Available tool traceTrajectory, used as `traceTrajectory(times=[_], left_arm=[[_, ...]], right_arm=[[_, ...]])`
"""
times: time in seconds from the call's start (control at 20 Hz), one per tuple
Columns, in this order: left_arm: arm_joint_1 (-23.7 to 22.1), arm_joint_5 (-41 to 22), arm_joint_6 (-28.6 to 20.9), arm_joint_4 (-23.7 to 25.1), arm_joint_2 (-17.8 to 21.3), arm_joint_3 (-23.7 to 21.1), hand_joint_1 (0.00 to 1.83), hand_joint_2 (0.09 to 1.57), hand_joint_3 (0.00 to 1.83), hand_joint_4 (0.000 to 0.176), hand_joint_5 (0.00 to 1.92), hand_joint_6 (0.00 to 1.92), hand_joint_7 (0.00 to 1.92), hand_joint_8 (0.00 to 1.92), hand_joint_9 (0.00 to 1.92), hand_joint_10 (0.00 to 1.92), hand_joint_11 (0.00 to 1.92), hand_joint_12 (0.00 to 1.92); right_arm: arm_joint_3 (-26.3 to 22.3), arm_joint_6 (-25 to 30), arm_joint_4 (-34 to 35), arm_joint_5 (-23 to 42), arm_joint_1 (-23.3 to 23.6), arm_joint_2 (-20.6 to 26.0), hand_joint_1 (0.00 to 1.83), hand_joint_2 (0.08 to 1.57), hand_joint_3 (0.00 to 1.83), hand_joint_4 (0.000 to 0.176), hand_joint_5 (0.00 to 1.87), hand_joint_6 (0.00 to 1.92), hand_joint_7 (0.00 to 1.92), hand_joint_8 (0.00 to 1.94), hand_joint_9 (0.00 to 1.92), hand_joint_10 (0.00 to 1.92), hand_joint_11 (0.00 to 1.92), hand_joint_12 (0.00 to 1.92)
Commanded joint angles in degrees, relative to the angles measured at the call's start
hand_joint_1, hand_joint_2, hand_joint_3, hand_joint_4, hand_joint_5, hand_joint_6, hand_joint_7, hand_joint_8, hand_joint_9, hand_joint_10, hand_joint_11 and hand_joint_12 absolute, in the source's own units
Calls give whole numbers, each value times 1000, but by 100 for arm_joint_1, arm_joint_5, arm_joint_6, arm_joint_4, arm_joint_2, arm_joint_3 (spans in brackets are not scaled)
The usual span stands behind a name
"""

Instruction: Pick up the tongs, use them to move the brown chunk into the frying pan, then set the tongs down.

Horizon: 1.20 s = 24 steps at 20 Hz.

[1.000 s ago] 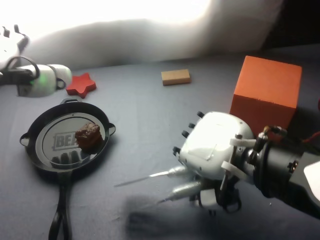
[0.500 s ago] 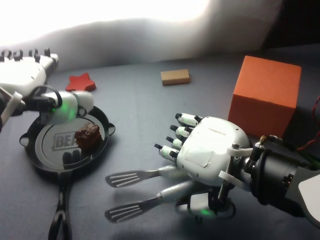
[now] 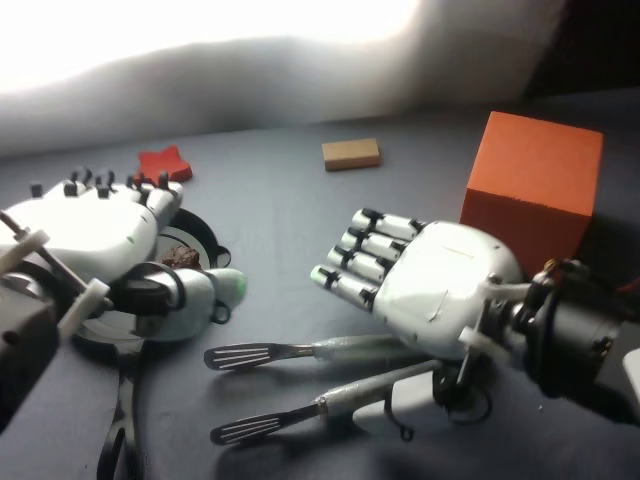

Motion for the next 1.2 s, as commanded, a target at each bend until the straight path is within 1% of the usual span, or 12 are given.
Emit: traceTrajectory(times=[0.0, 0.05, 0.2, 0.35, 0.5, 0.55, 0.6, 0.7, 0.75, 0.85, 1.0, 1.15], left_arm=[[-30, -480, -18, 481, -28, -12, 0, 1235, 0, 0, 36, 6, 91, 4, 93, 5, 0, 362], [-37, -571, -23, 481, -86, -27, 0, 1226, 0, 0, 48, 9, 101, 5, 106, 8, 0, 414], [-73, -595, -44, 593, -221, -52, 0, 1235, 2, 0, 63, 7, 113, 4, 118, 7, 0, 430], [-129, -574, -27, 666, -225, -135, 62, 1259, 2, 0, 219, 37, 266, 22, 252, 36, 0, 727], [-161, -539, -26, 723, -211, -148, 83, 1286, 4, 0, 440, 64, 516, 34, 467, 81, 0, 1187], [-214, -480, 32, 735, -188, -146, 71, 1304, 9, 0, 494, 80, 600, 61, 542, 122, 0, 1347], [-285, -420, 117, 734, -164, -153, 107, 1312, 1, 0, 564, 122, 668, 109, 539, 322, 32, 1420], [-384, -398, 179, 733, -153, -154, 153, 1325, 1, 0, 530, 791, 549, 1061, 425, 1155, 151, 1598], [-417, -396, 181, 732, -152, -155, 218, 1316, 0, 0, 583, 1068, 624, 1321, 522, 1398, 286, 1708], [-450, -333, 181, 732, -142, -153, 268, 1306, 0, 0, 695, 1312, 743, 1504, 645, 1636, 448, 1864], [-479, -188, 181, 732, -86, -173, 212, 1360, 5, 0, 935, 1479, 986, 1508, 855, 1726, 668, 1900], [-479, -175, 159, 733, -72, -175, 442, 1376, 1, 0, 1040, 1582, 1111, 1657, 1052, 1870, 1019, 1920]], right_arm=[[-86, -44, -131, -320, 138, 101, 91, 987, 0, 0, 5, 2, 61, 14, 17, 61, 0, 0], [-192, -109, 98, -279, 232, 243, 114, 1003, 2, 0, 51, 21, 112, 31, 60, 76, 19, 10], [-720, -533, 887, 95, 581, 864, 123, 1034, 4, 0, 158, 27, 261, 18, 222, 62, 0, 565], [-1262, -1334, 2162, 280, 1049, 1551, 113, 1053, 7, 0, 284, 75, 412, 48, 395, 143, 0, 1208], [-1520, -2165, 3664, 775, 1523, 2133, 191, 1089, 5, 0, 609, 272, 778, 121, 471, 870, 15, 1719], [-1647, -2447, 3793, 825, 1615, 2324, 217, 1098, 5, 0, 718, 357, 882, 190, 510, 1049, 122, 1759], [-1756, -2675, 3793, 806, 1646, 2462, 231, 1119, 5, 0, 805, 475, 905, 475, 569, 1206, 243, 1786], [-1871, -2859, 3793, 1046, 1649, 2735, 280, 1140, 5, 0, 937, 567, 950, 849, 714, 1328, 444, 1815], [-1891, -2808, 3794, 1309, 1705, 2926, 271, 1190, 13, 0, 985, 655, 992, 964, 798, 1414, 519, 1900], [-1911, -2695, 3797, 1675, 1832, 3207, 246, 1269, 21, 0, 1070, 763, 1143, 1108, 983, 1644, 754, 1920], [-1944, -2838, 3797, 1968, 1964, 3482, 329, 1333, 13, 0, 1091, 1370, 1246, 1483, 1147, 1887, 1061, 1921], [-1926, -3120, 3797, 2184, 1932, 3503, 495, 1407, 31, 0, 1156, 1762, 1301, 1784, 1283, 1921, 1254, 1921]])
